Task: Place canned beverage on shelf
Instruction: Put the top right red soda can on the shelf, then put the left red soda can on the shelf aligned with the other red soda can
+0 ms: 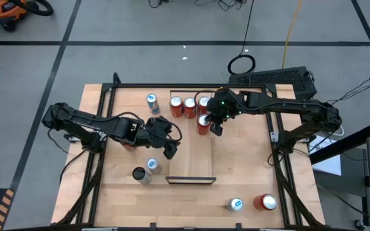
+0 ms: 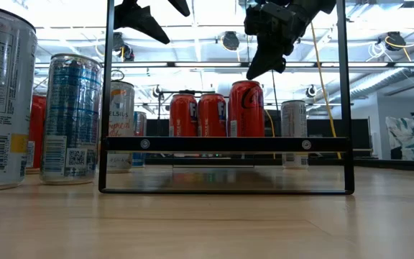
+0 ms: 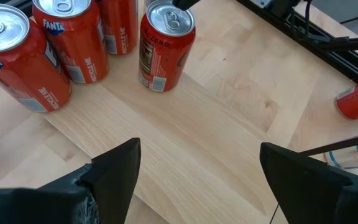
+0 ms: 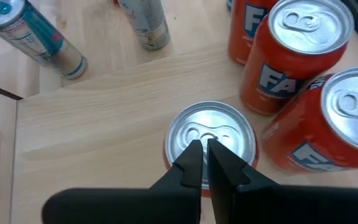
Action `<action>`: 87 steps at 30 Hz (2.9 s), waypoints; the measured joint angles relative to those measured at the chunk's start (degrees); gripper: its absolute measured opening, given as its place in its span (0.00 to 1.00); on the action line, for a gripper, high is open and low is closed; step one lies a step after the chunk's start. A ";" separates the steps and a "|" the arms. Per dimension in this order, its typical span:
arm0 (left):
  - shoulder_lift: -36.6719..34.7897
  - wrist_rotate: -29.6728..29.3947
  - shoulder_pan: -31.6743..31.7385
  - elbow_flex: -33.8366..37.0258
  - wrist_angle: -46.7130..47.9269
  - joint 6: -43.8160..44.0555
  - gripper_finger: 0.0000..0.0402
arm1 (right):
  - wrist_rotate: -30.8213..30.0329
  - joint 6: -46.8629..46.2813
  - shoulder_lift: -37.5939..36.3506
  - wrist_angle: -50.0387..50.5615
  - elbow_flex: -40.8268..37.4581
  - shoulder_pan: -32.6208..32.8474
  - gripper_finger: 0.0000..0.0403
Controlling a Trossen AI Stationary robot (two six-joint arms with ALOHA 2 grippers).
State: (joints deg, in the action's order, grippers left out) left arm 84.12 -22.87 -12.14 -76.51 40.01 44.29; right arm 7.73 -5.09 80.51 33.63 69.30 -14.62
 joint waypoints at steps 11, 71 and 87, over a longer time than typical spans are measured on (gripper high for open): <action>0.00 -0.17 0.00 0.00 0.00 -0.05 0.82 | -0.26 0.16 1.73 -0.21 0.07 -0.06 0.00; -0.42 2.24 0.81 -7.01 11.27 4.82 0.82 | 4.64 -3.17 -6.08 3.03 6.82 -0.26 0.00; -0.46 20.32 9.15 -15.07 49.87 21.91 0.82 | 4.42 -5.11 -13.35 6.19 6.84 -0.26 0.00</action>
State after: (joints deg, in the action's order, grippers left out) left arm 83.66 -2.55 -2.99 -91.58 89.88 66.20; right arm 12.14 -10.20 67.16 39.81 76.14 -14.87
